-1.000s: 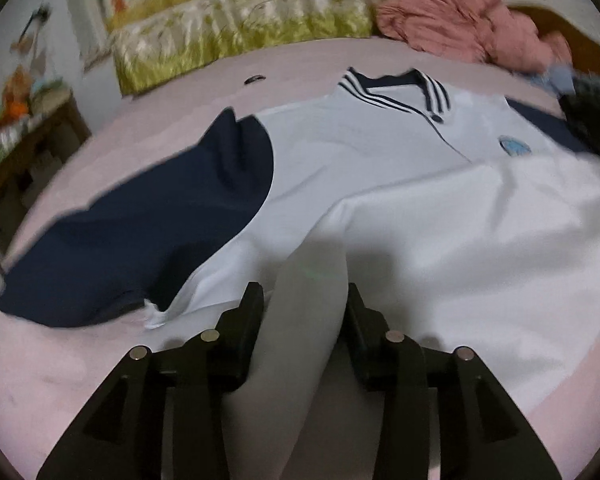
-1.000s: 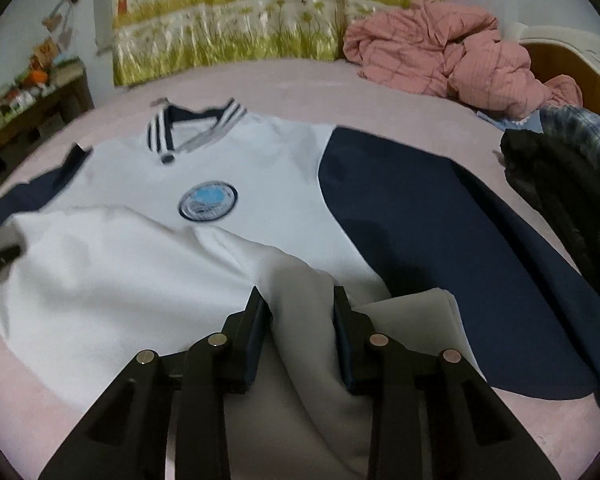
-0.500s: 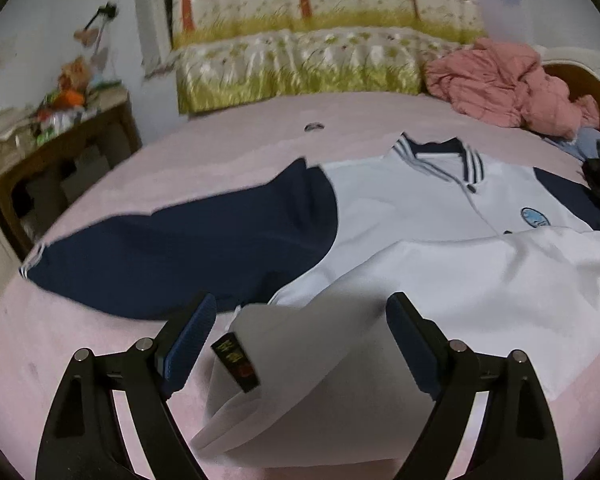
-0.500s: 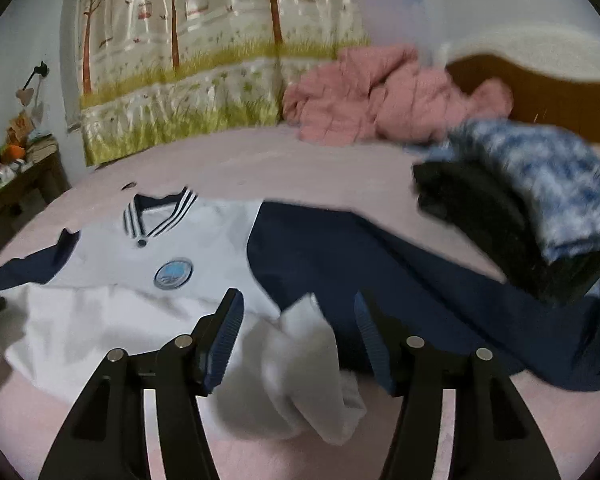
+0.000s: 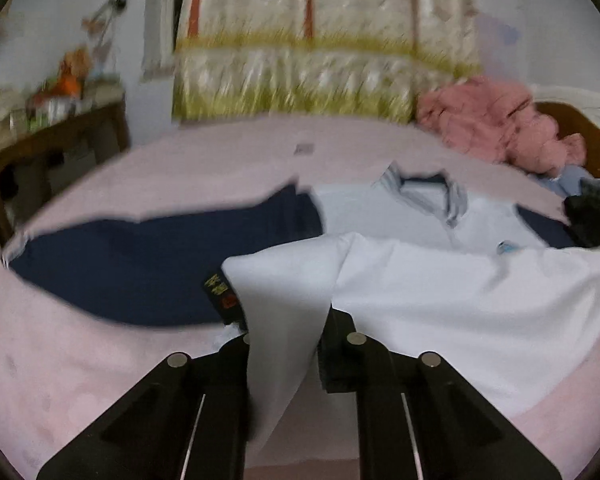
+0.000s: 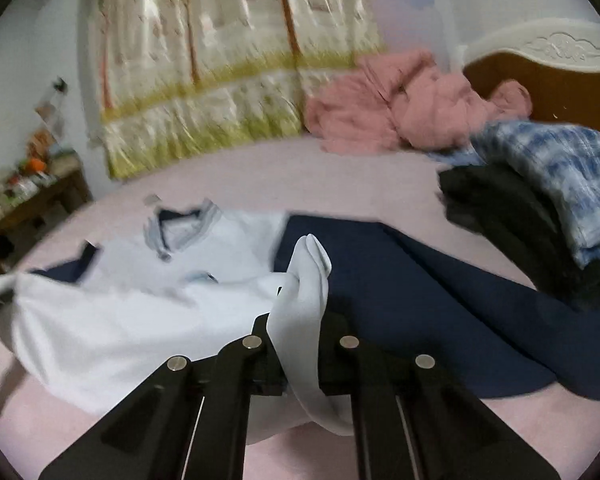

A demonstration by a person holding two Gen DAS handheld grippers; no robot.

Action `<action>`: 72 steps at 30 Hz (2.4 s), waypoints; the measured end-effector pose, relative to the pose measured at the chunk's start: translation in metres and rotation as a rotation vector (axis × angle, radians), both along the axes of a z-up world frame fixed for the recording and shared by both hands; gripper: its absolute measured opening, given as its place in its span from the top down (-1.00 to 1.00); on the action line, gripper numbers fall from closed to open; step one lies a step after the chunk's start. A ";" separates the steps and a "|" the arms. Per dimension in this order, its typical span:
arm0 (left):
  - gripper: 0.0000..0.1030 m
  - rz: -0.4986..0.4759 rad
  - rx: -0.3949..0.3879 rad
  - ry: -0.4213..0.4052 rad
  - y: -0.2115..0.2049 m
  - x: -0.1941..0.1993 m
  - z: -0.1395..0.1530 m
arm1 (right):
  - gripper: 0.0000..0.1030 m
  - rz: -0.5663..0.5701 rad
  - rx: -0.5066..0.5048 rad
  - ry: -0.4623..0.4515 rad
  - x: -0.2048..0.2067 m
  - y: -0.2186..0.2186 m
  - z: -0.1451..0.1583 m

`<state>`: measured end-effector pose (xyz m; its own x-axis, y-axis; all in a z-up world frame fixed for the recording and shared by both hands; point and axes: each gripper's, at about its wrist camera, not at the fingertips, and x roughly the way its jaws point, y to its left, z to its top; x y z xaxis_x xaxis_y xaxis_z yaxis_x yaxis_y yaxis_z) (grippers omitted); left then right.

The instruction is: Fold large clothes

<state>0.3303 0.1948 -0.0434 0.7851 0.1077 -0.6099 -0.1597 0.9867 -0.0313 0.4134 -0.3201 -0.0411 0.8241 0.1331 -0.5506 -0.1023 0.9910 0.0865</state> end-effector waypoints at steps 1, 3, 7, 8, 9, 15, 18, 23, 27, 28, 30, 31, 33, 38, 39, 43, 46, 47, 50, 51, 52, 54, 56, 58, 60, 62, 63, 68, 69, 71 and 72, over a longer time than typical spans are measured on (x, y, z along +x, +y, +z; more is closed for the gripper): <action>0.79 0.004 -0.026 0.050 0.005 0.008 -0.010 | 0.83 -0.025 -0.006 0.104 0.015 -0.004 -0.015; 0.77 0.021 0.004 0.132 0.008 0.023 -0.027 | 0.83 -0.058 0.016 0.212 0.032 -0.012 -0.039; 0.67 0.036 0.037 0.158 0.004 0.025 -0.035 | 0.59 -0.093 -0.031 0.236 0.035 -0.014 -0.046; 0.67 0.038 0.025 0.165 0.005 0.026 -0.037 | 0.55 -0.102 -0.041 0.235 0.034 -0.015 -0.047; 0.66 0.037 0.018 0.169 0.005 0.027 -0.038 | 0.50 -0.106 -0.040 0.235 0.034 -0.016 -0.047; -0.35 0.032 0.071 0.024 -0.002 0.005 -0.011 | 0.20 -0.138 -0.100 0.122 0.019 -0.006 -0.030; -0.44 -0.008 0.045 -0.046 -0.009 -0.011 0.008 | -0.65 -0.158 -0.152 -0.038 -0.005 0.002 -0.007; -0.81 -0.015 -0.047 -0.083 -0.022 -0.047 0.026 | -0.66 0.022 0.046 -0.045 -0.035 0.003 0.002; -0.88 -0.067 -0.277 0.050 -0.029 -0.072 0.008 | -0.74 0.149 0.255 0.168 -0.059 0.005 -0.028; -0.88 -0.086 -0.381 0.084 -0.027 -0.074 -0.002 | -0.74 0.167 0.290 0.224 -0.062 0.008 -0.037; -0.88 -0.079 -0.541 0.152 -0.022 -0.071 -0.022 | -0.74 0.173 0.360 0.303 -0.060 0.011 -0.054; -0.88 -0.045 -0.579 0.161 -0.019 -0.069 -0.029 | -0.74 0.161 0.401 0.339 -0.055 0.013 -0.063; -0.82 0.047 -0.560 0.158 -0.014 -0.057 -0.041 | -0.74 0.096 0.447 0.340 -0.047 0.014 -0.071; -0.82 0.153 -0.546 0.064 0.004 -0.029 -0.054 | -0.74 -0.027 0.469 0.332 -0.020 0.014 -0.076; -0.82 0.172 -0.557 0.036 0.008 -0.028 -0.054 | -0.74 -0.057 0.468 0.311 -0.015 0.012 -0.079; 0.33 0.235 -0.538 0.027 0.014 -0.027 -0.056 | 0.38 -0.101 0.359 0.268 -0.002 0.016 -0.079; 0.68 0.162 -0.439 0.042 -0.001 -0.043 -0.036 | 0.68 -0.068 0.290 0.221 -0.016 0.025 -0.062; 0.70 0.148 -0.427 0.023 -0.006 -0.056 -0.026 | 0.69 -0.070 0.295 0.209 -0.022 0.023 -0.057; 0.72 0.137 -0.443 -0.009 -0.018 -0.098 -0.003 | 0.70 -0.105 0.345 0.197 -0.065 0.011 -0.034; 0.73 0.124 -0.440 -0.017 -0.021 -0.112 0.001 | 0.71 -0.098 0.338 0.169 -0.081 0.008 -0.027; 0.72 0.105 -0.419 -0.013 -0.026 -0.124 0.003 | 0.71 -0.091 0.308 0.147 -0.101 0.006 -0.020; 0.72 0.093 -0.382 0.011 -0.034 -0.140 -0.001 | 0.70 -0.067 0.277 0.146 -0.129 0.004 -0.019; 0.70 0.088 -0.331 0.042 -0.042 -0.152 -0.014 | 0.69 -0.062 0.257 0.180 -0.148 0.000 -0.028; 0.58 0.093 -0.252 0.061 -0.050 -0.154 -0.027 | 0.66 -0.072 0.215 0.213 -0.159 0.002 -0.044; 0.32 0.105 -0.222 0.073 -0.052 -0.157 -0.034 | 0.58 -0.071 0.204 0.225 -0.163 0.004 -0.056; 0.10 0.119 -0.197 0.047 -0.052 -0.170 -0.031 | 0.47 -0.057 0.199 0.208 -0.172 0.003 -0.056; -0.05 0.132 -0.166 0.031 -0.052 -0.174 -0.028 | 0.44 -0.042 0.183 0.201 -0.178 0.002 -0.052; -0.22 0.126 -0.079 -0.035 -0.066 -0.209 -0.012 | 0.38 -0.006 0.177 0.192 -0.200 -0.011 -0.040; -0.27 0.122 -0.071 -0.057 -0.070 -0.212 -0.007 | 0.37 -0.011 0.176 0.182 -0.206 -0.016 -0.034; -0.31 0.084 -0.071 -0.105 -0.077 -0.216 0.005 | 0.37 -0.025 0.168 0.150 -0.213 -0.023 -0.022; -0.33 0.066 -0.068 -0.130 -0.082 -0.216 0.012 | 0.35 -0.025 0.171 0.132 -0.217 -0.026 -0.017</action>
